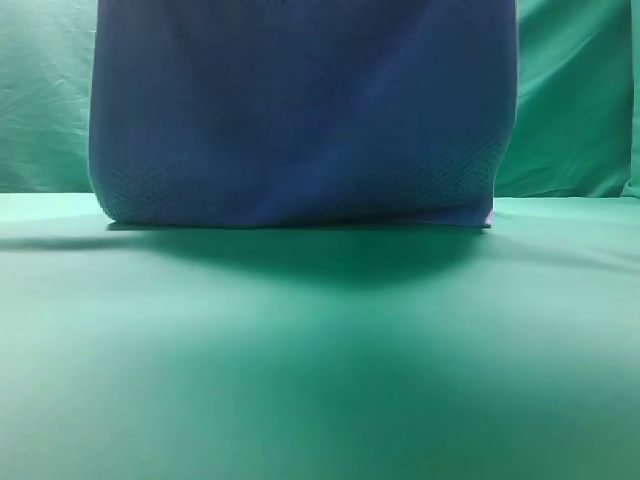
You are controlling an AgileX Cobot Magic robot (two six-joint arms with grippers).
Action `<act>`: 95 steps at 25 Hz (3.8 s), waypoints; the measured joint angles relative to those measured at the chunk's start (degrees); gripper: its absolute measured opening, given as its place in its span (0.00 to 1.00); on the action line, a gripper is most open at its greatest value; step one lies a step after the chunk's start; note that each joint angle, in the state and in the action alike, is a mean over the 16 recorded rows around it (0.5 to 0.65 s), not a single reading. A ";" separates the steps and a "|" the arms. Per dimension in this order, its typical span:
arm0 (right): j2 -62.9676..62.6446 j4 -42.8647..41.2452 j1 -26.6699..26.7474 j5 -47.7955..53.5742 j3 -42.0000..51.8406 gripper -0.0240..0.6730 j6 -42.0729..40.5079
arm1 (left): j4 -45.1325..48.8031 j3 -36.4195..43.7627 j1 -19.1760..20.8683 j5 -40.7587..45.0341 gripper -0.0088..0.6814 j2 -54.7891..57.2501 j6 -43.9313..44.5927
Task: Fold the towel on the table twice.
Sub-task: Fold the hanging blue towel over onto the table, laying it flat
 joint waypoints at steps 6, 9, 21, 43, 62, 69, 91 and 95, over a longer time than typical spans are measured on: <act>-8.48 0.66 0.00 -1.72 12.19 0.03 0.87 | -4.59 9.95 0.00 -0.52 0.01 -6.92 3.22; -12.61 1.13 0.00 -2.50 17.88 0.03 1.28 | -6.91 14.00 0.00 -0.26 0.01 -10.09 5.08; -27.75 3.39 0.01 -3.09 34.65 0.03 2.52 | -10.94 26.81 -0.03 1.12 0.01 -21.11 8.65; -46.13 13.10 0.10 4.34 56.07 0.03 1.86 | -22.97 54.58 -0.22 1.04 0.01 -37.09 16.65; -46.54 16.01 0.10 2.30 60.54 0.03 1.35 | -30.34 63.19 -0.22 -2.29 0.01 -41.66 21.55; -39.27 15.93 0.10 -5.19 59.17 0.03 0.92 | -40.83 62.88 -0.22 -6.73 0.01 -36.73 31.87; -7.90 10.16 -1.71 -18.30 35.44 0.03 -0.35 | -67.32 38.21 -0.22 -14.58 0.01 -1.87 59.64; -2.73 9.93 -2.60 -19.76 32.17 0.03 -0.73 | -67.46 33.92 -0.22 -15.51 0.01 3.04 60.06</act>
